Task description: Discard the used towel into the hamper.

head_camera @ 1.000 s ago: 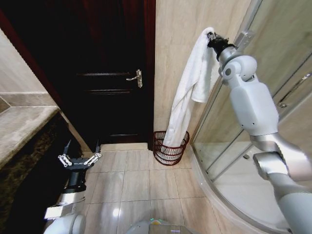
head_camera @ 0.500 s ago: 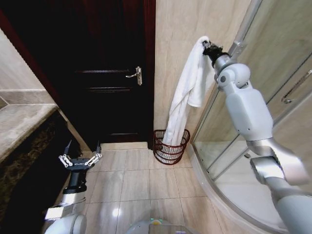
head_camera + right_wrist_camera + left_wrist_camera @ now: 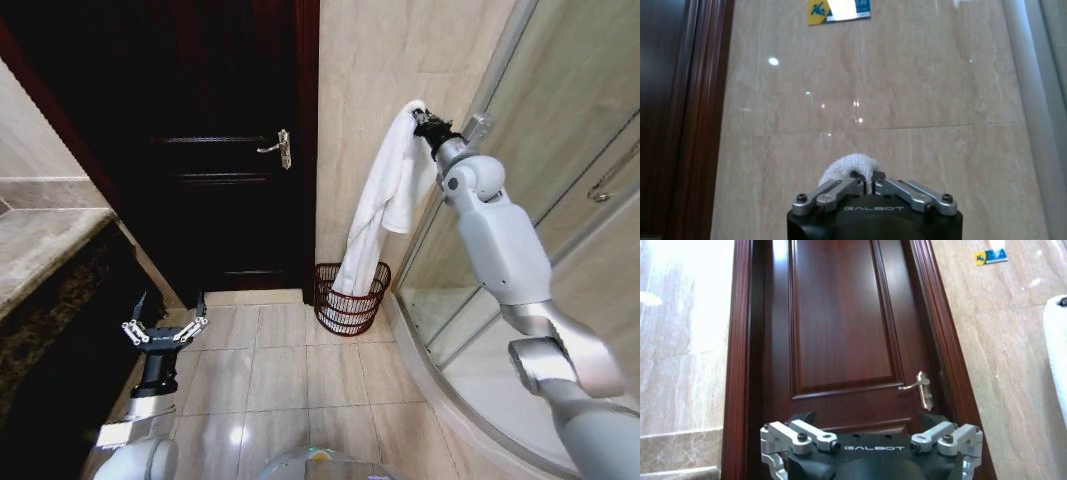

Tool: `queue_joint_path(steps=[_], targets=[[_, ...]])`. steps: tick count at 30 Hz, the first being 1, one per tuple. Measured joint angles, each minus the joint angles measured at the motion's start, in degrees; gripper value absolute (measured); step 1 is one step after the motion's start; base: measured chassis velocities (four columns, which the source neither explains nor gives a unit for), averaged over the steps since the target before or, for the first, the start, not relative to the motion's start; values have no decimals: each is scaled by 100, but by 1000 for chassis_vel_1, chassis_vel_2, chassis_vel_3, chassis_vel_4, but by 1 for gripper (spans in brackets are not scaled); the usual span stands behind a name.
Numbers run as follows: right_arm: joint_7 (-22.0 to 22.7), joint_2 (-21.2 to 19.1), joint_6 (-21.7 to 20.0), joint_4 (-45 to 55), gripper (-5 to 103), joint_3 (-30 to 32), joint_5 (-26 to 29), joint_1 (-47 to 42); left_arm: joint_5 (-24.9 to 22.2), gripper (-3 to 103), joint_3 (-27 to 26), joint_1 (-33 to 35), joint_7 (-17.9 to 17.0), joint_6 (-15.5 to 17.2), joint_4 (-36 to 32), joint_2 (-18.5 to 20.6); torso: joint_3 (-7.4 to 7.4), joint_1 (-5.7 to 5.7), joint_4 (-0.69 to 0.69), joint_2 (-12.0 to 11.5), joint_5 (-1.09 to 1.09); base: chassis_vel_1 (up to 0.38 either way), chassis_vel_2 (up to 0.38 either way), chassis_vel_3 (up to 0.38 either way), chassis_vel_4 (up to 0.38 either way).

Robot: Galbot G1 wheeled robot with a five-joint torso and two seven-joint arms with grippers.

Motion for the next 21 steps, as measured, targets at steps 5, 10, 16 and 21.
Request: queue_joint_path(steps=[5,10,16,21], targets=[[36,-4,0,-43,3,-190,161,194,-93,100,9,24,22,-16,-18,0,-66,-46,1,-111,0,0,0,0,0],[259,48,43,-32,3,-409,218,311,-286,100,103,38,-59,-206,121,0,-140,-96,1,-237,0,0,0,0,0],[284,25,45,-34,3,-450,206,383,-389,100,37,110,-77,-70,113,0,-230,-164,1,-391,0,0,0,0,0],[247,62,44,2,3,-383,91,296,-452,100,-122,7,-77,-14,122,7,-287,-210,0,-496,0,0,0,0,0]])
